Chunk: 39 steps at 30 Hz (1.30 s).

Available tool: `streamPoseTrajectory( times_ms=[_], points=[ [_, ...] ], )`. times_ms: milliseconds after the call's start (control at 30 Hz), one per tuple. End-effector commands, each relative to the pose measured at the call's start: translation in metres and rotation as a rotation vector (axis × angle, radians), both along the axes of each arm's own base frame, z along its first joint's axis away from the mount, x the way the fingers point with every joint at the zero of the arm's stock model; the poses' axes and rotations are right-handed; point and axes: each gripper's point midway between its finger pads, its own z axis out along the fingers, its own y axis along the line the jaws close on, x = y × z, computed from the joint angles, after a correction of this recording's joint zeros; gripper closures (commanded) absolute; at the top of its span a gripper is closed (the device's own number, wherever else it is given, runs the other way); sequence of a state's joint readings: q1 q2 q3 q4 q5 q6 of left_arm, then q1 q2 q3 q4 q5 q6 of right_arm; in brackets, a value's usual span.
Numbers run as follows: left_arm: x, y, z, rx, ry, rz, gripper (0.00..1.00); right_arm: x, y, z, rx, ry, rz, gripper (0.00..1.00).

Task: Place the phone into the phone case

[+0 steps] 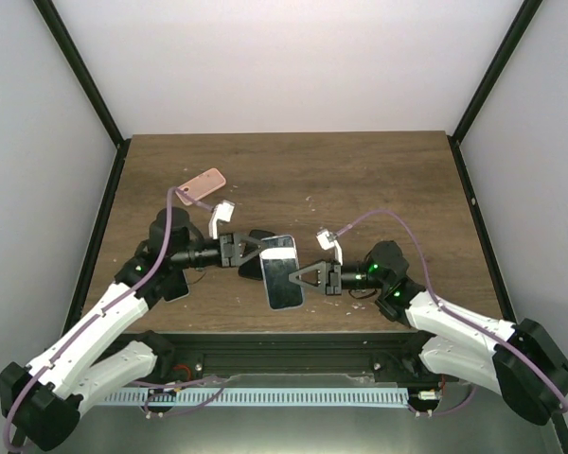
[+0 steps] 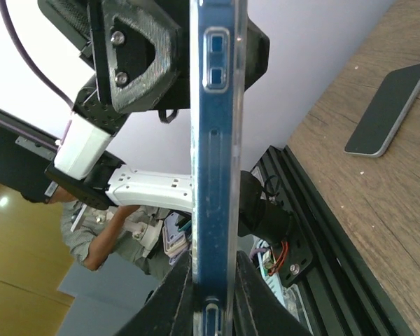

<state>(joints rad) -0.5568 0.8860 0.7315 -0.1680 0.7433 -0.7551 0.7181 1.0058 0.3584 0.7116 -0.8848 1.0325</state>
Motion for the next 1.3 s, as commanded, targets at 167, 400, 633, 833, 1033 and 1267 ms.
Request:
streamPoseTrajectory(
  times_ms=[167, 400, 633, 833, 1033, 1267],
  points=[
    [-0.001, 0.01, -0.004, 0.013, 0.029, 0.051, 0.39, 0.025, -0.004, 0.027, 0.046, -0.021, -0.169, 0.92],
    [-0.016, 0.004, -0.025, -0.081, 0.128, -0.011, 0.37, 0.048, -0.008, 0.045, 0.094, 0.001, -0.299, 0.93],
    [-0.018, 0.0, -0.038, -0.105, 0.169, -0.044, 0.48, 0.063, -0.004, 0.05, 0.098, 0.027, -0.341, 0.92],
    [-0.014, -0.003, -0.045, -0.099, 0.186, -0.047, 0.6, 0.066, 0.002, 0.044, 0.107, 0.061, -0.32, 0.92],
    [-0.008, -0.003, -0.052, -0.059, 0.161, -0.023, 0.83, 0.066, 0.008, 0.03, 0.065, 0.096, -0.294, 0.88],
    [0.003, 0.005, -0.072, 0.059, 0.134, 0.042, 0.93, 0.068, 0.007, 0.004, -0.01, 0.16, -0.305, 0.83]
  ],
)
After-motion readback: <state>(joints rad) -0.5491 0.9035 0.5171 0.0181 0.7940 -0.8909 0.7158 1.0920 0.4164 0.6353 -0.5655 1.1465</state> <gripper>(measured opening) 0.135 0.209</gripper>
